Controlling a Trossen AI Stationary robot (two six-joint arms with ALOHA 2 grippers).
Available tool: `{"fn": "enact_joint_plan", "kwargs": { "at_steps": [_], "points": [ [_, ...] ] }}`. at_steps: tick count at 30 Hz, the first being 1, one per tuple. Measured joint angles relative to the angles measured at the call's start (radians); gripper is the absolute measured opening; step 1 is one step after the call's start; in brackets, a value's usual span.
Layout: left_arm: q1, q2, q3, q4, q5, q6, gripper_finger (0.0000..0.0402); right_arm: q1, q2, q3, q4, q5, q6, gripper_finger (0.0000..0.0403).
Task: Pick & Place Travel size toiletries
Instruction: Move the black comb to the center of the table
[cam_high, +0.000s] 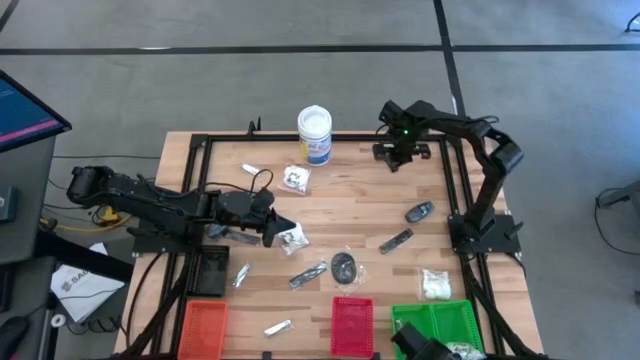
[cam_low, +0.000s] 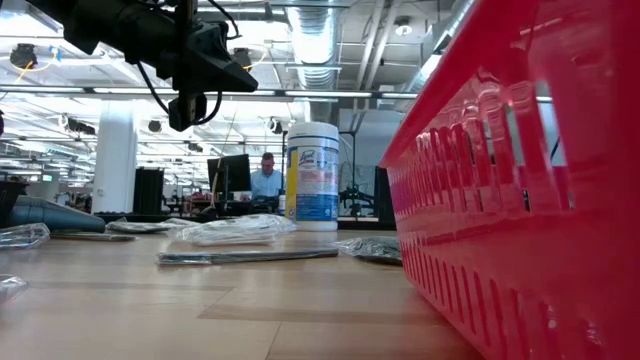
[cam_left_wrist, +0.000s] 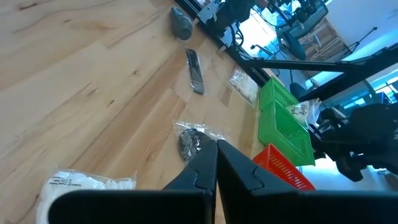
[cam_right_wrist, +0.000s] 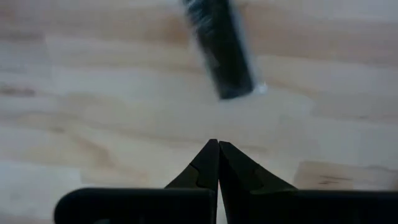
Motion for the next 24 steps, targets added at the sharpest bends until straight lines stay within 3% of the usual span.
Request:
{"fn": "enact_joint_plan", "kwargs": {
  "at_steps": [4, 13, 24],
  "points": [
    [0.0, 0.0, 0.0, 0.0, 0.002, 0.0, 0.0, -0.012, 0.024, 0.076, -0.03, 0.012, 0.021, 0.0],
    [0.013, 0.0, 0.0, 0.0, -0.012, 0.028, 0.0, -0.041, 0.054, 0.314, -0.032, 0.015, -0.177, 0.0],
    [0.03, 0.0, 0.0, 0.0, 0.023, 0.015, 0.0, -0.036, 0.146, 0.346, -0.047, 0.083, -0.503, 0.0]
  ]
}}
